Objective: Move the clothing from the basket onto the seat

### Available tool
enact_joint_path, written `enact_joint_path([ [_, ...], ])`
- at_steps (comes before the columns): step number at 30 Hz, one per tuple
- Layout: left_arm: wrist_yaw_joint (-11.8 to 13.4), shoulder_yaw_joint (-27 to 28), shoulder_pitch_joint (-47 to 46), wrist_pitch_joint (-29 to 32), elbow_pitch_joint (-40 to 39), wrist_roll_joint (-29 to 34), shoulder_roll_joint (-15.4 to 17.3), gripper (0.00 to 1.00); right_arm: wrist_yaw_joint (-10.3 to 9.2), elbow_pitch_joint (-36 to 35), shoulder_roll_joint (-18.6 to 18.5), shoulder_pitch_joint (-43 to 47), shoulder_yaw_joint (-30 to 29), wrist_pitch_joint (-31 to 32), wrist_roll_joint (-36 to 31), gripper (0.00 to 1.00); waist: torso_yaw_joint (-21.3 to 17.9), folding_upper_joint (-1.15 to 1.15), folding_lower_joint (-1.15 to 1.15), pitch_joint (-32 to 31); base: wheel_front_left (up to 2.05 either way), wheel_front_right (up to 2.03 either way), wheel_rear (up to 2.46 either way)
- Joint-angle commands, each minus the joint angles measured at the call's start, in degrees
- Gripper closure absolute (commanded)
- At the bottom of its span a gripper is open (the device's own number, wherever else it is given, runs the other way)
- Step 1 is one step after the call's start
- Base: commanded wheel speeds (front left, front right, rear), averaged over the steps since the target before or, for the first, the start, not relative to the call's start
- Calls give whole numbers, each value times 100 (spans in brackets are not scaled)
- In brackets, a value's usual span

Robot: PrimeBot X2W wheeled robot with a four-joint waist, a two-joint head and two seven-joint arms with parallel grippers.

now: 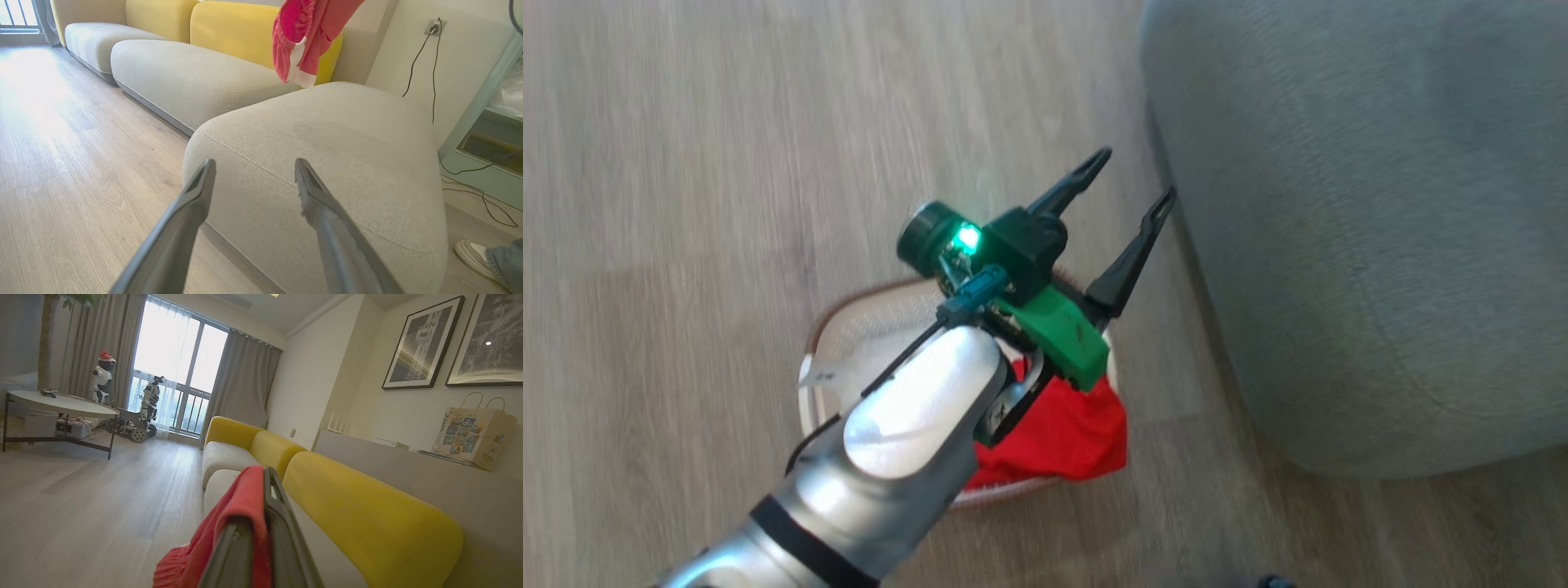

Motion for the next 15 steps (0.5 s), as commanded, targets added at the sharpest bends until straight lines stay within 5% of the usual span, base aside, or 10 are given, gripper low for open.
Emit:
enact_joint_path([
  [1,22,153,-281,-30,-230,76,51,0,-2,-92,-52,-235,-88,3,-63,100,351,0,-1,507,0,0,0],
  [8,79,52,-694,110,-594,314,83,0,-2,654,-326,-544,-720,-236,-580,100,636,0,-1,1283,0,0,0],
  [15,124,-45,-883,257,-806,450,131,0,-2,1243,13,131,-1892,-389,-1070,100,715,0,-1,1798,0,0,0],
])
